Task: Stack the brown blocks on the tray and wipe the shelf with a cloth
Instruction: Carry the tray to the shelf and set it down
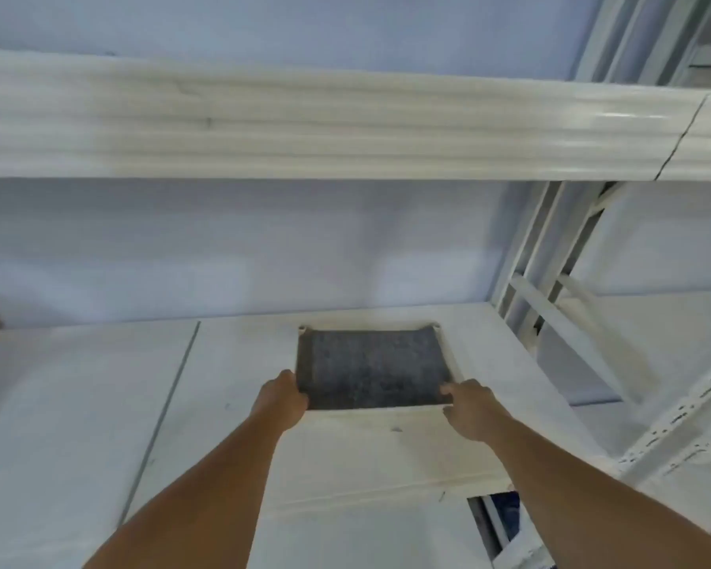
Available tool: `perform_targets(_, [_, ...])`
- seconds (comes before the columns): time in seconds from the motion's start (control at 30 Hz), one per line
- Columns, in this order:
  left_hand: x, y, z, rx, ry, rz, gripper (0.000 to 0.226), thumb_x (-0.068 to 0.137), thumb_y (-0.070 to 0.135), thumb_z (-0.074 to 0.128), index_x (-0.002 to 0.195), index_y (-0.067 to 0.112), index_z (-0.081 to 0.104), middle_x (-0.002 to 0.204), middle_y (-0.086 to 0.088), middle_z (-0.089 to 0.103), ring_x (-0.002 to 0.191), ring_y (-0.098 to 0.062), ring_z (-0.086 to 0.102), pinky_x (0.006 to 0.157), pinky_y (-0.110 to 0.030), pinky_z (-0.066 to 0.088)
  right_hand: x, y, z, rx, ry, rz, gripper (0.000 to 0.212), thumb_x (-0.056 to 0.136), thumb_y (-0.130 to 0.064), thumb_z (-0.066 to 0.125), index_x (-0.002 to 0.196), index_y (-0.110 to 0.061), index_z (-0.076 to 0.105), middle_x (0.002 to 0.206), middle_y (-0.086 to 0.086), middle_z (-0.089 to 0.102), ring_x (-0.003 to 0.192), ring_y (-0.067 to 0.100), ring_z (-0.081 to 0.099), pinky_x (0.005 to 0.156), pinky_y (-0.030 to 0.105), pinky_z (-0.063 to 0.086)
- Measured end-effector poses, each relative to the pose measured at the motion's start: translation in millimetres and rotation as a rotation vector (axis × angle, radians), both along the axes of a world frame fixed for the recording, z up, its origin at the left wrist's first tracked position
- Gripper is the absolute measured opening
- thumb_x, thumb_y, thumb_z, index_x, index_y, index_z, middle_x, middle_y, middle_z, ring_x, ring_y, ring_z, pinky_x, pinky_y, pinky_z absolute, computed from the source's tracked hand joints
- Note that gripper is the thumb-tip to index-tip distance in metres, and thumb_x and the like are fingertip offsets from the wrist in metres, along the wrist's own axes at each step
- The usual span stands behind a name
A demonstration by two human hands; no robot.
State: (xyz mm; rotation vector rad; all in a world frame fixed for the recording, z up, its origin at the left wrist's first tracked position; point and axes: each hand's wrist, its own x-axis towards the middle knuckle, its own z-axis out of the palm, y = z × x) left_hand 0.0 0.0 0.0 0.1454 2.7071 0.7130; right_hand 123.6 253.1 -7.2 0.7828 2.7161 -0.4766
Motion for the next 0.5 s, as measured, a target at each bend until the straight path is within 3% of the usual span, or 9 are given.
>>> perform_targets(0.1, [-14.7, -2.1, -15.2, 0.136, -0.144, 0.094, 0.05, 0.091, 0.022, 0.052, 0.137, 0.006, 0.039, 0.134, -0.02, 0.053, 0.118, -0.035, 0.054, 0.092, -0.034, 0.045, -0.8, -5.3, -13.2, -0.066, 0.022, -0.153, 0.049, 0.097, -0.03, 0.037, 0.145, -0.027, 0.029, 0.145, 0.011, 0.032, 0.13, 0.034, 0.036, 0.108, 0.041, 0.035])
perform_targets(0.17, [-23.4, 1.1, -22.3, 0.229, -0.23, 0.163, 0.046, 0.09, 0.021, 0.052, 0.131, 0.001, 0.045, 0.127, -0.021, 0.056, 0.114, -0.036, 0.056, 0.091, -0.036, 0.047, -2.0, -8.8, -19.1, -0.111, 0.032, -0.19, 0.048, 0.097, -0.03, 0.038, 0.144, -0.025, 0.034, 0.15, 0.01, 0.025, 0.134, 0.033, 0.033, 0.111, 0.038, 0.032])
perform_targets(0.27, [-32.3, 5.3, -27.0, 0.378, -0.297, 0.298, 0.017, 0.091, 0.012, 0.051, 0.094, -0.004, 0.057, 0.089, -0.019, 0.063, 0.091, -0.034, 0.064, 0.073, -0.036, 0.049, -5.1, -10.1, -22.2, -0.085, 0.041, -0.219, 0.043, 0.096, -0.031, 0.038, 0.139, -0.024, 0.041, 0.152, 0.011, 0.015, 0.135, 0.034, 0.029, 0.111, 0.04, 0.031])
perform_targets(0.33, [-34.1, 6.3, -29.3, 0.431, -0.345, 0.369, 0.018, 0.092, 0.008, 0.05, 0.077, 0.0, 0.055, 0.072, -0.014, 0.055, 0.068, -0.026, 0.057, 0.058, -0.03, 0.044, -4.4, -10.7, -26.1, -0.047, 0.008, -0.228, 0.045, 0.097, -0.037, 0.035, 0.139, -0.023, 0.042, 0.155, 0.014, 0.007, 0.137, 0.036, 0.022, 0.111, 0.043, 0.029])
perform_targets(0.43, [-30.4, 8.1, -28.6, 0.468, -0.373, 0.383, 0.019, 0.094, 0.013, 0.05, 0.078, 0.003, 0.053, 0.071, -0.012, 0.052, 0.061, -0.018, 0.048, 0.05, -0.025, 0.039, -1.7, -7.0, -33.6, -0.036, -0.058, -0.235, 0.053, 0.095, -0.05, 0.029, 0.13, -0.016, 0.051, 0.152, 0.014, 0.023, 0.139, 0.033, 0.019, 0.11, 0.043, 0.029])
perform_targets(0.5, [-25.3, 7.7, -30.6, 0.453, -0.371, 0.343, 0.019, 0.094, 0.019, 0.053, 0.086, 0.001, 0.054, 0.072, -0.011, 0.052, 0.058, -0.017, 0.045, 0.049, -0.024, 0.036, 4.5, -5.4, -33.0, -0.009, -0.03, -0.249, 0.045, 0.096, -0.044, 0.035, 0.124, -0.014, 0.054, 0.142, 0.012, 0.04, 0.134, 0.032, 0.029, 0.106, 0.039, 0.035])
